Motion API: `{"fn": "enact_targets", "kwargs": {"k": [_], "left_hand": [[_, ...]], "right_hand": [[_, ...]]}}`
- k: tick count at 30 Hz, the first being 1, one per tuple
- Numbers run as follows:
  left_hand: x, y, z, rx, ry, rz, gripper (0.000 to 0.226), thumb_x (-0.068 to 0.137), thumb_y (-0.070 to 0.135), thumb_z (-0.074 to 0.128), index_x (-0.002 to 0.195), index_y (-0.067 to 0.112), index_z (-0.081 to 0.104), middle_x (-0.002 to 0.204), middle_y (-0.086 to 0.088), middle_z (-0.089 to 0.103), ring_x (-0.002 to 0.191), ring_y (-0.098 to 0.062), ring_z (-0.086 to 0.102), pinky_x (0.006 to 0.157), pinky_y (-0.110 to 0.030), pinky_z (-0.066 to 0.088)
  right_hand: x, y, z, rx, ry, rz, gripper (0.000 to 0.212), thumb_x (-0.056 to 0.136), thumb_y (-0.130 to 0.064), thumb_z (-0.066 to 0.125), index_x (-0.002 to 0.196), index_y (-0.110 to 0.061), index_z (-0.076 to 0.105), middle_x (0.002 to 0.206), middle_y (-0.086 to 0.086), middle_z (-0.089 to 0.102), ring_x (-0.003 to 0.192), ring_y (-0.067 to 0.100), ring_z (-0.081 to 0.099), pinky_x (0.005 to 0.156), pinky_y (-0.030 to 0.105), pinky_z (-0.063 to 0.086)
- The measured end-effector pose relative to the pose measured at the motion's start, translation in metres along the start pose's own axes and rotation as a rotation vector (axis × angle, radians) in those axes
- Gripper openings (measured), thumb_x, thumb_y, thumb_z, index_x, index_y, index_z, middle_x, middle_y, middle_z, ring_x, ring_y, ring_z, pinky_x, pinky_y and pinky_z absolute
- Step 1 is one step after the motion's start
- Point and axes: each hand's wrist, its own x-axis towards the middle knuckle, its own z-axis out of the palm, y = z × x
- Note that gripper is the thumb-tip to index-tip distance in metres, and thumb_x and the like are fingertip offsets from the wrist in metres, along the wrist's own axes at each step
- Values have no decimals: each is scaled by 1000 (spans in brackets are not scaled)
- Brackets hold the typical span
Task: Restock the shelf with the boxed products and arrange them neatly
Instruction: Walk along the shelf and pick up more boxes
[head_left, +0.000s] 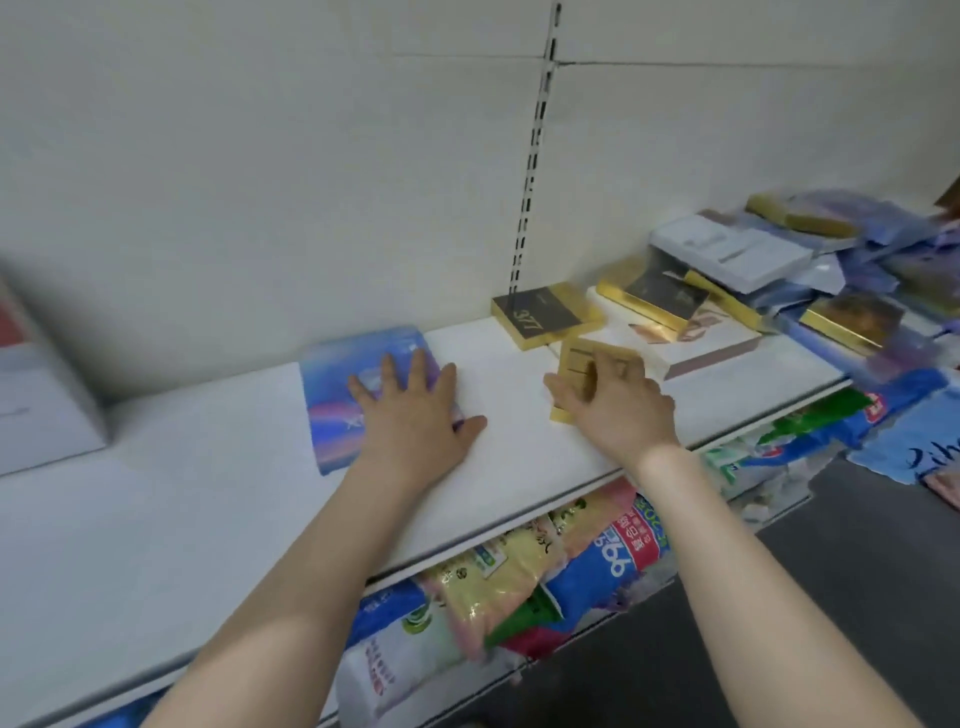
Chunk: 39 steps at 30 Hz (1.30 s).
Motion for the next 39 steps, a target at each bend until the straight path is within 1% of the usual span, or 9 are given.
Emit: {"fn": "enact_targets", "kwargs": {"k": [6, 9, 11, 14, 19, 23, 29, 34, 39], "left_hand": [[-34, -6, -8, -257, 104, 198, 67, 87, 57, 41, 147, 28, 32, 156, 2, 30, 145, -26, 21, 117, -49, 15], [-50, -7, -11, -292, 183, 12, 85, 82, 73, 44, 150, 25, 27, 150, -3, 38, 141, -29, 26, 115, -41, 19], [-60, -6, -9, -182, 123, -259, 111, 67, 92, 28, 152, 23, 13, 157, -10, 20, 145, -35, 11, 114, -51, 11], [-67, -3, -11, -146, 99, -450, 132, 51, 101, 19, 152, 17, 8, 152, -14, 25, 137, -34, 26, 108, -47, 24], [-73, 3, -29, -223, -44, -624, 128, 59, 89, 51, 152, 24, -9, 147, -11, 33, 129, -36, 38, 97, -48, 33], [-78, 2, -35, -377, -51, -702, 125, 66, 68, 71, 151, 30, -13, 141, -6, 46, 126, -36, 43, 101, -44, 38], [-88, 15, -18, -664, 74, -472, 96, 69, 47, 78, 149, 35, 27, 147, 3, 43, 136, -20, 40, 109, -36, 34], [-97, 40, -22, -546, 47, -197, 37, 99, 29, 49, 134, 39, 51, 151, 18, 35, 149, -19, 8, 118, -46, -2], [-119, 69, -9, -188, -14, -138, 102, 64, 83, 45, 151, 39, 16, 160, 13, 11, 148, -27, -3, 116, -56, -4]], "right_hand": [[11, -15, 4, 29, -137, -444, 68, 70, -55, 47, 134, -33, 38, 138, 0, 38, 121, 33, 42, 100, 44, 37], [17, -9, 2, 47, -221, -604, 70, 66, -58, 45, 134, -45, 32, 143, -3, 37, 132, 30, 38, 107, 48, 33], [16, -2, 2, -12, -234, -586, 80, 71, -70, 46, 143, -44, 22, 154, 2, 27, 139, 30, 29, 111, 49, 29], [18, 8, -1, -60, -224, -461, 99, 74, -79, 52, 153, -34, 14, 151, 10, 32, 136, 32, 35, 109, 47, 33], [20, 20, -26, 235, -233, -462, 58, 93, -50, 52, 144, -30, 36, 120, 5, 58, 110, 32, 54, 88, 36, 43], [31, 28, -44, 323, -24, -414, 32, 100, -45, 39, 104, -19, 57, 92, 10, 63, 90, 34, 56, 75, 38, 44], [43, 53, -46, 144, -25, -409, 43, 82, -47, 70, 109, -20, 50, 100, 5, 64, 97, 34, 60, 70, 38, 49], [27, 48, -43, 571, -1, -403, 45, 76, -39, 79, 109, -23, 54, 100, -4, 64, 96, 27, 62, 84, 47, 53], [18, 42, -33, 667, 24, -392, 41, 75, -35, 81, 99, -28, 49, 92, -6, 60, 90, 21, 58, 84, 41, 50]]}}
